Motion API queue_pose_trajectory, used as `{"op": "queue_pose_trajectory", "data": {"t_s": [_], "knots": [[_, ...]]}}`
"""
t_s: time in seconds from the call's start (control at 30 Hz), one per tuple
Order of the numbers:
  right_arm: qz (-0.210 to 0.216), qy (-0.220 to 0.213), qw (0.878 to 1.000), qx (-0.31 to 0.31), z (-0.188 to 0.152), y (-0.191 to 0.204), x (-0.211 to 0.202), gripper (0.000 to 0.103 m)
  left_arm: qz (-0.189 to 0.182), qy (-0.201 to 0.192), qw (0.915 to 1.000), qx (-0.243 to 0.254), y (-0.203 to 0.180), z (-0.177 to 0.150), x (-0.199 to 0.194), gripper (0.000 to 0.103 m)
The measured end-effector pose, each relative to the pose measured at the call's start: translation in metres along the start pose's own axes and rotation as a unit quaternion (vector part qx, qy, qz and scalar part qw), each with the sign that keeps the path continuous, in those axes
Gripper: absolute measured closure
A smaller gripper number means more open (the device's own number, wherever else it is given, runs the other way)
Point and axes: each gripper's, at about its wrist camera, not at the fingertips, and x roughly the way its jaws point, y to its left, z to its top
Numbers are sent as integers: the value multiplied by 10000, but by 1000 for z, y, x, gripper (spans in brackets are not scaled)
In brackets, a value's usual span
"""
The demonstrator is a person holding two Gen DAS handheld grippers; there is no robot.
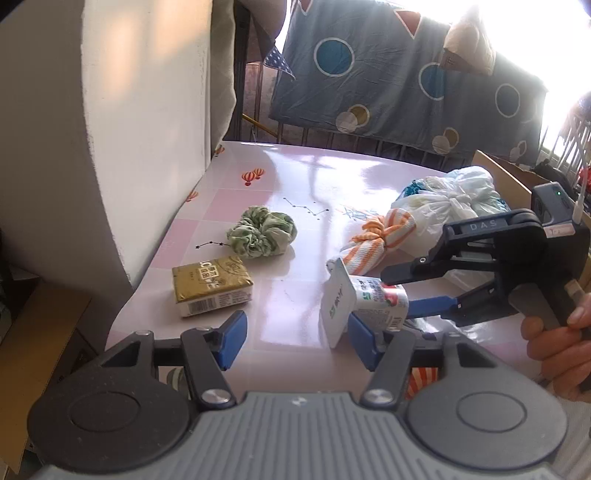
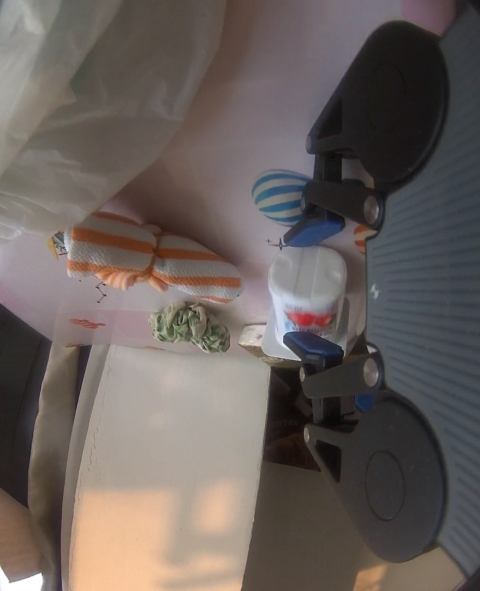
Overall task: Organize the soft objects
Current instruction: 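Close the right tool on the white yogurt cup, then lift the yogurt cup with the right tool and carry it toward the box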
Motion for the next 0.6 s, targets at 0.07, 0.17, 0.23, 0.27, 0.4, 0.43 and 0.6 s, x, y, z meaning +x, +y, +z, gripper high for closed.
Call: {"op": "queue_pose_trajectory", "data": {"t_s": [0.07,0.17,0.23,0.27,0.4,0.43,0.6], "knots": [[-130,-59,9998,-119,-2,3,-8,47,-114,58,9998,130,-8,0,7,48],[-70,-113,9998,-146,-4,4,-17,43,-320,114,9990,306,-20,1,19,55],[-10,-132,9998,-147,-3,6,-20,43,-431,124,9984,354,-25,3,26,61],[29,-135,9998,-144,0,7,-21,43,-470,128,9982,361,-27,5,29,62],[81,-166,9998,-103,1,11,-19,45,-524,133,9977,401,-35,13,38,71],[82,-164,9998,-80,0,10,-18,46,-505,107,9977,437,-37,14,39,72],[104,-150,9998,68,-1,7,-13,56,-531,76,9971,538,-45,20,39,76]]}}
